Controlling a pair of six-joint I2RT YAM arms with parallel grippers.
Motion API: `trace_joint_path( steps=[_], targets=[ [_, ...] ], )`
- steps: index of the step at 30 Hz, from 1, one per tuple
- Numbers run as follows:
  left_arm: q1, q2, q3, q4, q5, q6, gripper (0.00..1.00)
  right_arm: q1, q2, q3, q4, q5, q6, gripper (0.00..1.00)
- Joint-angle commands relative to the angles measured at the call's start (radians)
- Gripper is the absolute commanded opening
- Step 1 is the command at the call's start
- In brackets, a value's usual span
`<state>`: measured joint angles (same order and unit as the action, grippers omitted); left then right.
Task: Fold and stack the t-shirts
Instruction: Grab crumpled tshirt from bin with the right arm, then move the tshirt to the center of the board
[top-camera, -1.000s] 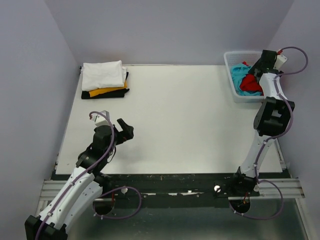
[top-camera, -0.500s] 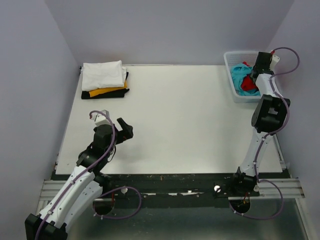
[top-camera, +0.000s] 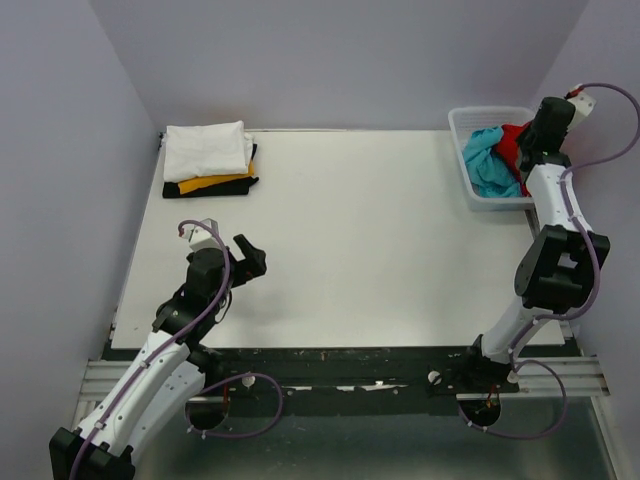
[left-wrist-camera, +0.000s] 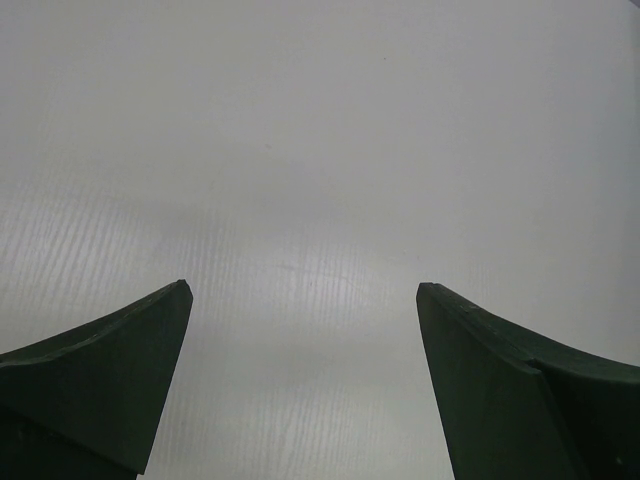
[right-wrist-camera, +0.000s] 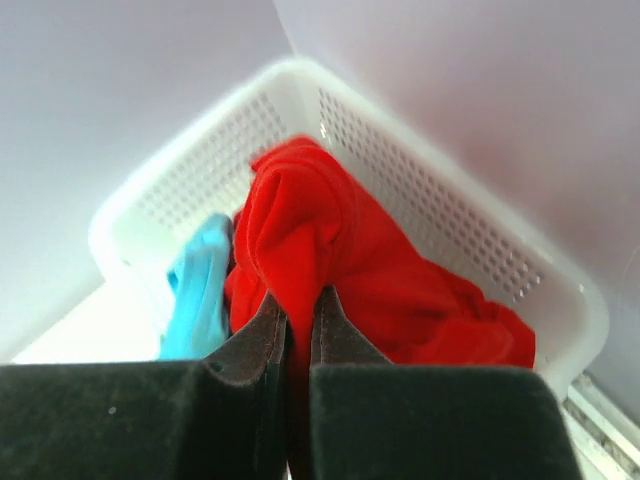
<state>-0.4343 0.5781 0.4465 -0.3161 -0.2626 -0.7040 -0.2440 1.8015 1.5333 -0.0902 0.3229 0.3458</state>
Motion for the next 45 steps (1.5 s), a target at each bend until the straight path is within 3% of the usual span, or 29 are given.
trace_joint_path(
  steps=[1,6,11,14,18,21,25,33,38,42,45],
  targets=[
    [-0.003,-0.007,0.021,0.008,-0.02,0.008,0.99,-0.003,-0.049,0.134,0.035,0.02,-0.028,0.04],
    [-0.003,-0.004,0.023,0.005,-0.022,0.008,0.98,-0.003,-0.024,0.285,-0.032,0.085,-0.039,0.04],
    [-0.004,0.006,0.027,0.006,-0.023,0.009,0.99,-0.003,-0.057,0.403,-0.016,-0.035,-0.036,0.02],
    [-0.003,0.017,0.03,0.008,-0.02,0.009,0.98,-0.003,-0.103,0.439,0.033,-0.186,0.004,0.02],
    [-0.003,0.022,0.032,0.012,-0.005,0.01,0.99,0.006,-0.097,0.614,-0.084,-0.57,0.113,0.02],
    [-0.003,0.015,0.031,0.016,0.012,0.009,0.99,0.089,-0.12,0.656,-0.132,-0.701,0.138,0.01],
    [-0.003,-0.001,0.027,0.016,0.034,0.006,0.99,0.313,-0.164,0.642,-0.191,-0.705,0.066,0.01],
    [-0.003,-0.088,0.047,-0.045,0.071,-0.041,0.98,0.63,-0.246,0.406,-0.085,-0.777,0.173,0.01],
    [-0.003,-0.131,0.073,-0.169,0.046,-0.119,0.98,0.757,-0.306,0.084,0.061,-0.709,0.212,0.01],
    [-0.003,-0.172,0.087,-0.279,0.056,-0.183,0.99,0.758,-0.396,-0.28,0.155,-0.478,0.265,0.05],
    [-0.004,-0.2,0.037,-0.272,0.109,-0.2,0.99,0.756,-0.431,-0.521,0.147,-0.153,0.303,0.09]
  ],
)
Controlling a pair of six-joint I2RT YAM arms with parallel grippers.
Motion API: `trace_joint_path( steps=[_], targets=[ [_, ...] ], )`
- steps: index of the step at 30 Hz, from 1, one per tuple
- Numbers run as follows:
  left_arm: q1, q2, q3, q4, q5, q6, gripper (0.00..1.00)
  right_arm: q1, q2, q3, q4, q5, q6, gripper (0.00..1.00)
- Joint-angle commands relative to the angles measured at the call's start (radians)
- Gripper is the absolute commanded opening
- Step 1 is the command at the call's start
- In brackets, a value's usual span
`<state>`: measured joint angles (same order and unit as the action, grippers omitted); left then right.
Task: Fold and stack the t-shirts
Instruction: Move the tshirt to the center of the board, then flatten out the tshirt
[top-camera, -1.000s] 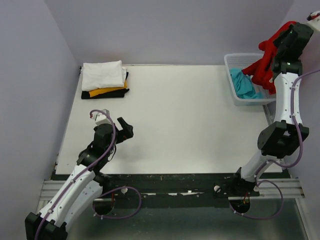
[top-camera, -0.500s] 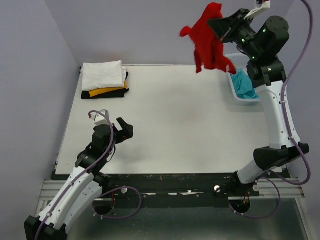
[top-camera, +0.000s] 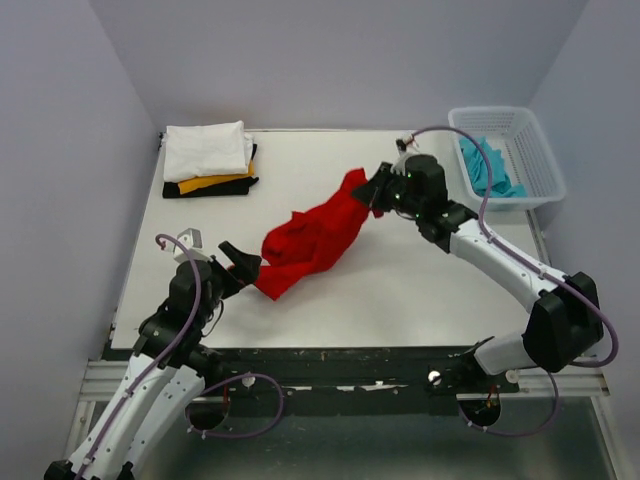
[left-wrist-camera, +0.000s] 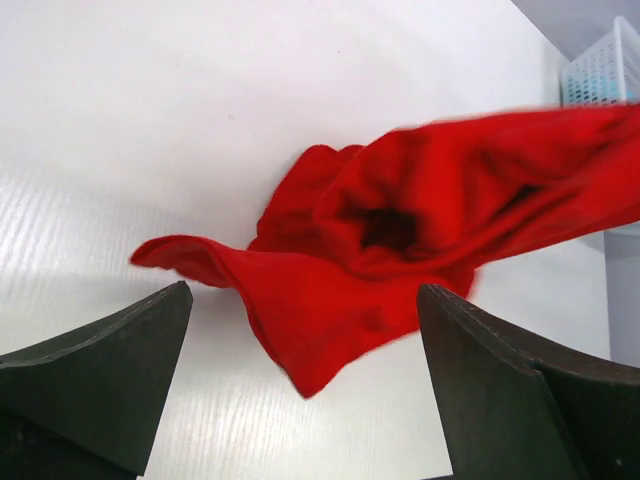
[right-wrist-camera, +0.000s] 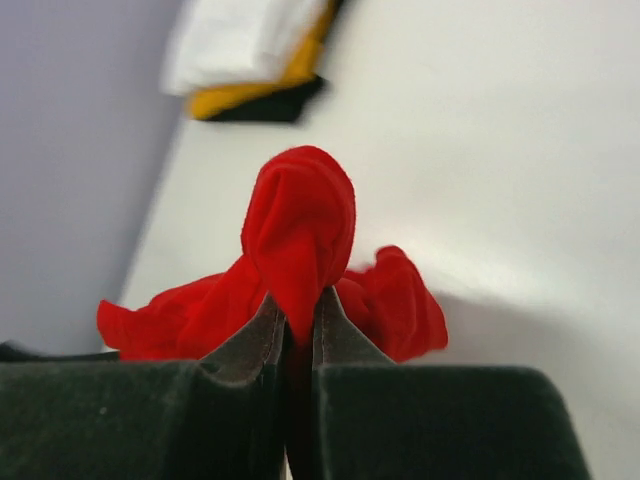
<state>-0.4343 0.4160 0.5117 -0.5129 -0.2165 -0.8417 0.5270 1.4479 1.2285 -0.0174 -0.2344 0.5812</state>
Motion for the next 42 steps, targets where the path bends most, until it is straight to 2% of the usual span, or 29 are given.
trace_joint_path(
  steps=[1,2,3,4,5,7,10,12,16,22,25,29,33,37,39,41,42],
  targets=[
    [-0.004,-0.036,-0.057,-0.064,0.074,-0.074,0.99,-0.015,-0.079,-0.271,0.048,0.533,0.085,0.12],
    [-0.004,-0.029,-0.083,-0.052,0.086,-0.085,0.99,-0.017,-0.073,-0.3,-0.014,0.625,0.108,0.25],
    [-0.004,-0.01,-0.101,-0.033,0.104,-0.093,0.98,-0.018,-0.063,-0.32,-0.083,0.718,0.131,0.43],
    [-0.004,0.012,-0.117,-0.014,0.123,-0.097,0.98,-0.018,-0.048,-0.327,-0.14,0.779,0.153,0.66],
    [-0.004,0.041,-0.125,0.003,0.146,-0.099,0.98,-0.018,-0.036,-0.327,-0.207,0.836,0.177,0.77],
    [-0.004,0.105,-0.133,0.039,0.179,-0.096,0.99,-0.018,-0.022,-0.3,-0.314,0.896,0.2,0.89],
    [-0.004,0.21,-0.122,0.074,0.19,-0.096,0.99,-0.018,-0.043,-0.245,-0.409,0.926,0.158,0.92],
    [-0.006,0.272,-0.119,0.106,0.183,-0.098,0.99,-0.016,-0.092,-0.259,-0.342,0.881,0.052,0.94],
    [-0.006,0.386,-0.095,0.185,0.19,-0.099,0.98,-0.016,-0.214,-0.35,-0.105,0.573,-0.191,0.98],
    [-0.007,0.58,-0.063,0.286,0.189,-0.12,0.98,-0.016,-0.267,-0.418,0.104,0.157,-0.286,1.0],
    [-0.015,0.702,-0.01,0.318,0.214,-0.115,0.99,-0.015,-0.245,-0.425,0.139,0.093,-0.288,1.0],
    [-0.062,0.856,0.061,0.339,0.216,-0.115,0.98,-0.015,-0.216,-0.417,0.141,0.135,-0.278,1.0],
    [-0.128,0.986,0.135,0.336,0.216,-0.112,0.86,-0.014,-0.206,-0.415,0.141,0.162,-0.269,1.0],
    [-0.19,1.094,0.206,0.289,0.161,-0.116,0.63,-0.015,-0.202,-0.415,0.144,0.159,-0.262,1.0],
    [-0.21,1.138,0.241,0.246,0.122,-0.117,0.46,-0.014,-0.195,-0.412,0.144,0.143,-0.266,1.0],
    [-0.222,1.172,0.261,0.223,0.095,-0.117,0.24,-0.013,-0.182,-0.405,0.134,0.11,-0.285,1.0],
    [-0.223,1.177,0.262,0.216,0.086,-0.12,0.03,-0.009,-0.173,-0.399,0.128,0.096,-0.299,1.0]
  ],
)
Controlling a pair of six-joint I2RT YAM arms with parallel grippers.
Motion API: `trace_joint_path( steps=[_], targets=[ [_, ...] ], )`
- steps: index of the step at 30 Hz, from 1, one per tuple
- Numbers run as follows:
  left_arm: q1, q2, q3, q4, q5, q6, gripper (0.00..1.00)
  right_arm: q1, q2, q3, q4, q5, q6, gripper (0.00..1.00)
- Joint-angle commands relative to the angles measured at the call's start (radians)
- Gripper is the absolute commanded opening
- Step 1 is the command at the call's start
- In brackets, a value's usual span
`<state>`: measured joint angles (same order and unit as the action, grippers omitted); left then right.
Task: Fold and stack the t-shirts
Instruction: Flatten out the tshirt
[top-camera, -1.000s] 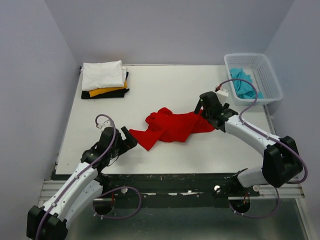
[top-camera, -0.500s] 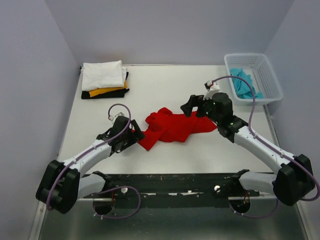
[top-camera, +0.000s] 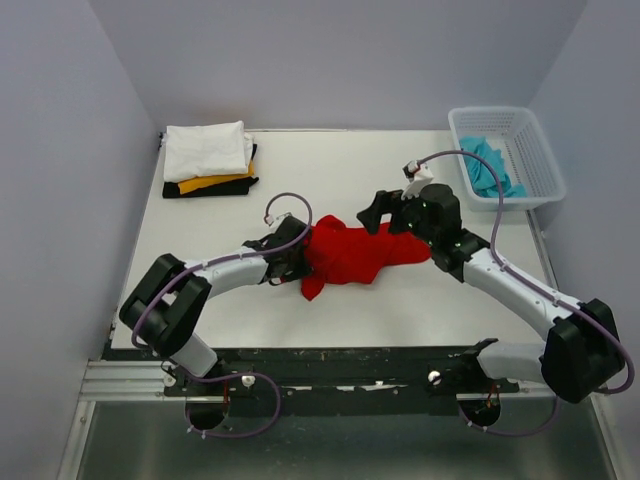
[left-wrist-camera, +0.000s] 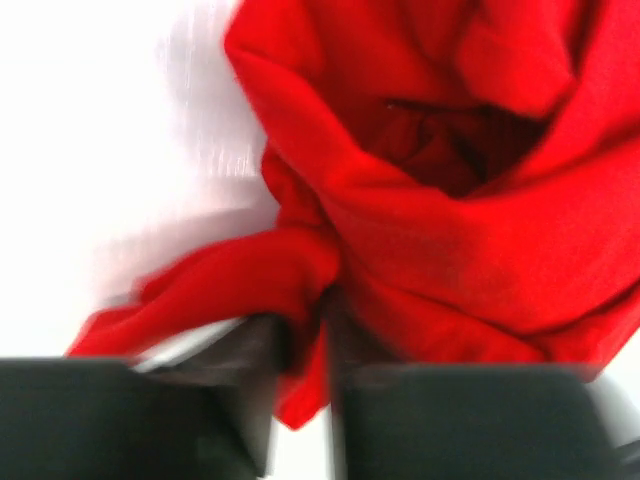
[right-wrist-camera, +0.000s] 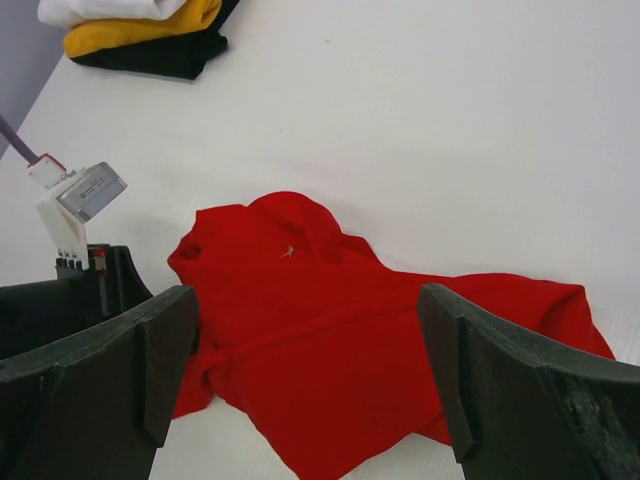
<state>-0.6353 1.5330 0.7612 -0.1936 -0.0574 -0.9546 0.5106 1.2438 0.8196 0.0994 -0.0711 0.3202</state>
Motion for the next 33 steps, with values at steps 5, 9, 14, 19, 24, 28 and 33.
trace_joint_path(
  steps=[5,9,14,19,24,28,33],
  targets=[
    [-0.027,-0.015,-0.051,-0.1,-0.104,-0.009,0.0,0.111,0.119,0.1,-0.038,-0.043,-0.156,1.0],
    [-0.027,-0.138,-0.141,-0.057,-0.099,-0.007,0.0,0.21,0.288,0.28,-0.15,-0.001,-0.252,0.96],
    [-0.028,-0.261,-0.236,0.003,-0.08,-0.016,0.0,0.265,0.493,0.424,-0.174,-0.085,-0.31,0.89],
    [-0.027,-0.307,-0.277,0.013,-0.099,-0.033,0.0,0.299,0.653,0.564,-0.199,-0.2,-0.311,0.84],
    [-0.028,-0.333,-0.306,0.038,-0.096,-0.038,0.0,0.339,0.785,0.666,-0.218,-0.193,-0.281,0.8],
    [-0.027,-0.344,-0.316,0.045,-0.092,-0.039,0.0,0.35,0.856,0.712,-0.232,-0.169,-0.256,0.75],
    [-0.027,-0.369,-0.326,0.035,-0.112,-0.045,0.0,0.355,0.884,0.731,-0.257,-0.119,-0.234,0.28]
  ],
)
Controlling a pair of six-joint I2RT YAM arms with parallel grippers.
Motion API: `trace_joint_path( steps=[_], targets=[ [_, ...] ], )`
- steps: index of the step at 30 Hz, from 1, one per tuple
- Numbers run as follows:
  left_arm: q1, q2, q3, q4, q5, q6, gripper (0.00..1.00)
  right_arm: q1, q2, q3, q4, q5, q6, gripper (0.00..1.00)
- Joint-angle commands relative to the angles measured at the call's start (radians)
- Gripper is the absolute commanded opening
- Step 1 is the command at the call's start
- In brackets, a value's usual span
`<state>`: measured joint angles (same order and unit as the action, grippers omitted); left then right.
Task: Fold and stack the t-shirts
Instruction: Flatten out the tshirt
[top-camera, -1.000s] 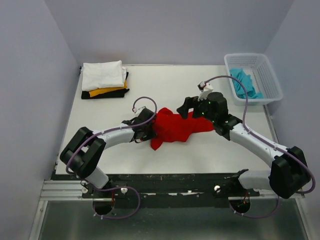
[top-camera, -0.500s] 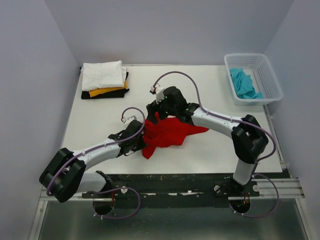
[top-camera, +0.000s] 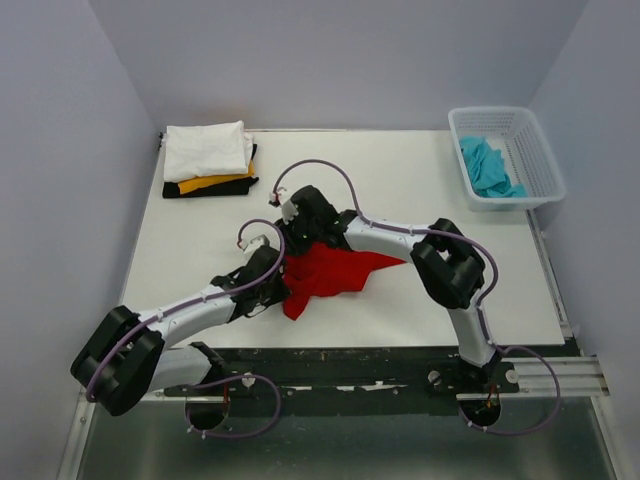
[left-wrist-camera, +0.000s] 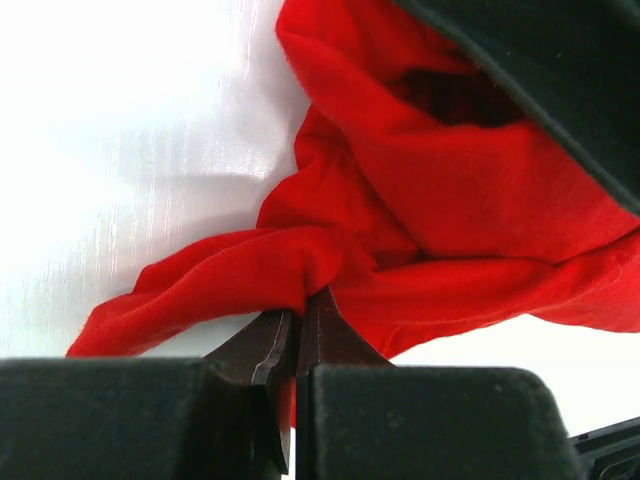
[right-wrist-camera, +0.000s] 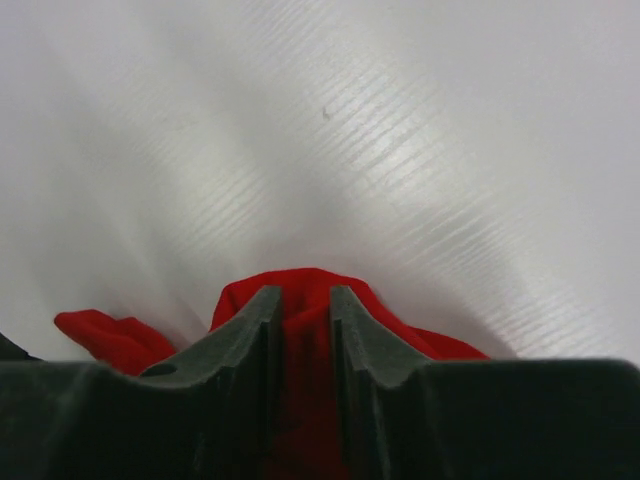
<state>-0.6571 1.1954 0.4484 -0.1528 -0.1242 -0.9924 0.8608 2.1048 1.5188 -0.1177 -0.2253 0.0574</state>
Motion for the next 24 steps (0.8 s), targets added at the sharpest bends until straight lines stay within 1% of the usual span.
trace_joint_path(
  steps=[1,2,3,4,6,10,12,14,17,20,22,24],
  targets=[
    [-0.006,-0.039,-0.014,-0.011,-0.051,-0.007,0.0,0.004,0.011,0.024,-0.029,0.055,0.036,0.16],
    [-0.007,-0.045,-0.012,-0.017,-0.055,-0.008,0.0,0.004,0.0,0.014,-0.012,0.076,0.052,0.07],
    [-0.006,-0.054,-0.009,-0.027,-0.066,-0.007,0.0,0.004,-0.023,0.007,0.0,0.104,0.061,0.02],
    [-0.006,-0.063,-0.002,-0.042,-0.077,-0.006,0.0,0.004,-0.046,0.008,0.002,0.137,0.073,0.01],
    [-0.007,-0.09,0.017,-0.086,-0.114,-0.003,0.0,0.004,-0.104,0.007,0.008,0.249,0.095,0.01],
    [-0.004,-0.169,0.071,-0.177,-0.195,-0.01,0.0,-0.006,-0.252,-0.03,0.013,0.546,0.126,0.01],
    [-0.004,-0.216,0.091,-0.196,-0.238,0.001,0.0,-0.037,-0.341,-0.069,0.017,0.64,0.141,0.01],
    [-0.001,-0.26,0.121,-0.231,-0.297,0.008,0.0,-0.095,-0.437,-0.131,0.032,0.68,0.17,0.01],
    [0.014,-0.331,0.197,-0.326,-0.386,0.02,0.0,-0.203,-0.593,-0.214,0.049,0.662,0.202,0.01],
    [0.025,-0.426,0.276,-0.385,-0.474,0.05,0.0,-0.289,-0.739,-0.281,0.072,0.668,0.183,0.01],
    [0.031,-0.49,0.329,-0.403,-0.524,0.082,0.0,-0.306,-0.835,-0.294,0.072,0.695,0.135,0.01],
    [0.034,-0.554,0.389,-0.384,-0.538,0.138,0.0,-0.306,-0.911,-0.285,0.062,0.706,0.1,0.01]
  ],
)
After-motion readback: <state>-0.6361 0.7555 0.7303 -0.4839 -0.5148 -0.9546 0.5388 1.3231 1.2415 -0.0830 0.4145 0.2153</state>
